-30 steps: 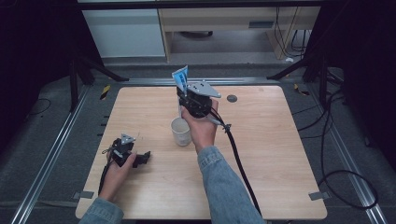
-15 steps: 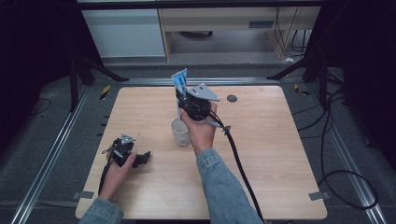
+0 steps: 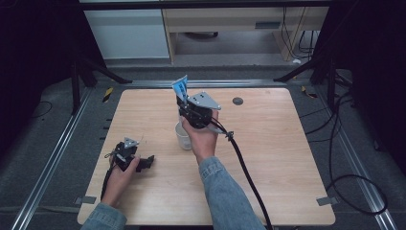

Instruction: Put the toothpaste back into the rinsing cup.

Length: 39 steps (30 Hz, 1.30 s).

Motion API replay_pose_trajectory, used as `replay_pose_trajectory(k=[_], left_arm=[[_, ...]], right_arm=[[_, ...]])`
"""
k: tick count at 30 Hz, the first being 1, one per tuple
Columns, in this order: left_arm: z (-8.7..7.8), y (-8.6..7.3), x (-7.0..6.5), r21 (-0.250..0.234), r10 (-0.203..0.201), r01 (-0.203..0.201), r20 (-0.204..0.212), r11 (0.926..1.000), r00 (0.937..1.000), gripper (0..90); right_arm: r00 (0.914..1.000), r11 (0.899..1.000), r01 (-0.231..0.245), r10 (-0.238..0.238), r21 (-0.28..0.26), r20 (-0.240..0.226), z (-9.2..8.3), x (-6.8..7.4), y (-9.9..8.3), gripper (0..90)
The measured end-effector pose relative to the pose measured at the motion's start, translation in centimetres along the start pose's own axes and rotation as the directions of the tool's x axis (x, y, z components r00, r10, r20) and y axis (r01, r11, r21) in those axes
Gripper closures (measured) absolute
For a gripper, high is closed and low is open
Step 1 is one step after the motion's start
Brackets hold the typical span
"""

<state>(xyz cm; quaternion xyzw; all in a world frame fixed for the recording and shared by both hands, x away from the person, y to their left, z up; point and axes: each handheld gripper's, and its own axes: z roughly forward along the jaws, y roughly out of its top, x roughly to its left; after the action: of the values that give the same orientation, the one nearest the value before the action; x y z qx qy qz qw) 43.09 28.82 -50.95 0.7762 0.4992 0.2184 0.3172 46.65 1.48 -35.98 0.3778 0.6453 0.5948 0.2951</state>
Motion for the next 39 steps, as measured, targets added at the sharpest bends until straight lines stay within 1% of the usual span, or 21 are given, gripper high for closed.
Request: replay_pose_trajectory(k=[3, 9, 14, 15, 17, 19, 28, 39], left_arm=[[0.0, 0.0, 0.0, 0.0, 0.0, 0.0, 0.0, 1.0, 1.0, 0.0], [0.0, 0.0, 0.0, 0.0, -0.004, 0.004, 0.001, 1.0, 1.0, 0.0], [0.0, 0.0, 0.0, 0.0, -0.003, 0.003, 0.001, 1.0, 1.0, 0.0], [0.0, 0.0, 0.0, 0.0, -0.003, 0.003, 0.0, 1.0, 1.0, 0.0], [0.0, 0.0, 0.0, 0.0, -0.003, 0.003, 0.001, 1.0, 1.0, 0.0], [0.0, 0.0, 0.0, 0.0, -0.003, 0.003, 0.001, 1.0, 1.0, 0.0], [0.0, 0.0, 0.0, 0.002, 0.002, -0.002, 0.0, 1.0, 1.0, 0.0], [0.0, 0.0, 0.0, 0.002, 0.002, -0.002, 0.0, 1.0, 1.0, 0.0]], right_arm=[[0.9999, 1.0, -0.01, 0.01, -0.002, 0.004, 0.0, 0.0, -0.2, 72.5], [0.9999, 1.0, -0.005, 0.005, 0.011, 0.009, 0.0, -0.1, -1.0, 72.5], [1.0, 1.0, 0.006, -0.006, 0.007, 0.008, 0.1, 0.0, -1.3, 72.5], [1.0, 1.0, -0.006, 0.005, 0.01, 0.006, 0.1, 0.1, -1.3, 72.5], [1.0, 1.0, -0.002, 0.002, 0.002, 0.007, 0.1, 0.0, -1.5, 72.5], [0.9999, 1.0, -0.009, 0.009, 0.005, 0.011, 0.1, 0.0, -1.8, 72.5], [0.9999, 1.0, -0.004, 0.004, 0.017, 0.012, 0.3, -0.2, -2.6, 72.4], [0.9995, 0.999, -0.022, 0.022, 0.028, 0.021, 0.3, -0.5, -3.7, 72.5]])
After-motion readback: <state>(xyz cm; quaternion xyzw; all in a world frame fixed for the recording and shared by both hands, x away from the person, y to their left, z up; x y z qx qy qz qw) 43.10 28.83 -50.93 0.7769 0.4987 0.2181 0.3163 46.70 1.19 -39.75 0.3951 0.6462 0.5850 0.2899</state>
